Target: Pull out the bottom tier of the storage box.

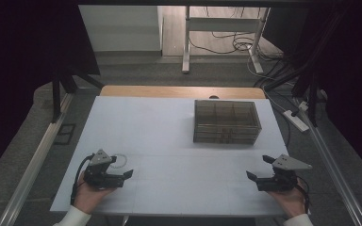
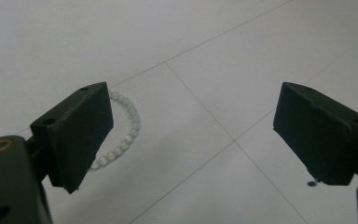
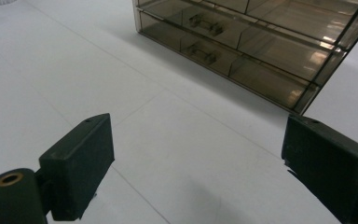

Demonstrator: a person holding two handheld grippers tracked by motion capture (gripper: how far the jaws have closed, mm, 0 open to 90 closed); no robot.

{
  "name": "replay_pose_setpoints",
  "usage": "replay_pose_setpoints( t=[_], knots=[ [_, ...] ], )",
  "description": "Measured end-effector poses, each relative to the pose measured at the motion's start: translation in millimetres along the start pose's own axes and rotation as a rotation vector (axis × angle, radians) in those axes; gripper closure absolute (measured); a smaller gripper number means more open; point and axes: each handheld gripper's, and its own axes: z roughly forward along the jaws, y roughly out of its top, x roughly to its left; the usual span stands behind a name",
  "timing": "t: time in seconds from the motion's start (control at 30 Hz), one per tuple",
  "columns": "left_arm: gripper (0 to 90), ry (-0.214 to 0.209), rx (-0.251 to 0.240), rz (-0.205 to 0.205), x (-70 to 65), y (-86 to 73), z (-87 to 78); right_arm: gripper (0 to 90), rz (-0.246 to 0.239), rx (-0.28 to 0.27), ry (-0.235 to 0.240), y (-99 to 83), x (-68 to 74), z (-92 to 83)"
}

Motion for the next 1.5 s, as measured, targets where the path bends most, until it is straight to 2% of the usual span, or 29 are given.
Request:
replay_pose_setpoints(
  t=[0.1, 0.47, 0.77, 1.17, 1.5],
  knots=[
    [11.5, 0.002, -0.001, -0.002, -0.5, -0.1, 0.0, 11.6, 0.0, -0.014, 0.0, -0.7, -1.5, -0.3],
    [11.6, -0.013, -0.002, 0.002, -0.5, -2.6, 0.2, 12.0, -0.013, 0.001, -0.025, -2.3, 3.0, 0.4],
    [11.7, -0.013, 0.001, 0.001, -2.0, -1.5, 2.0, 12.1, 0.002, 0.0, -0.012, -3.5, 1.8, 4.6],
    [11.7, -0.015, 0.003, 0.001, -2.7, -1.7, 1.3, 12.7, -0.039, -0.014, -0.021, 2.7, 11.7, 5.8],
    [11.8, -0.019, 0.009, 0.006, -3.5, -0.2, 3.4, 12.9, -0.071, 0.01, -0.014, 6.5, 19.5, 15.4]
  ],
)
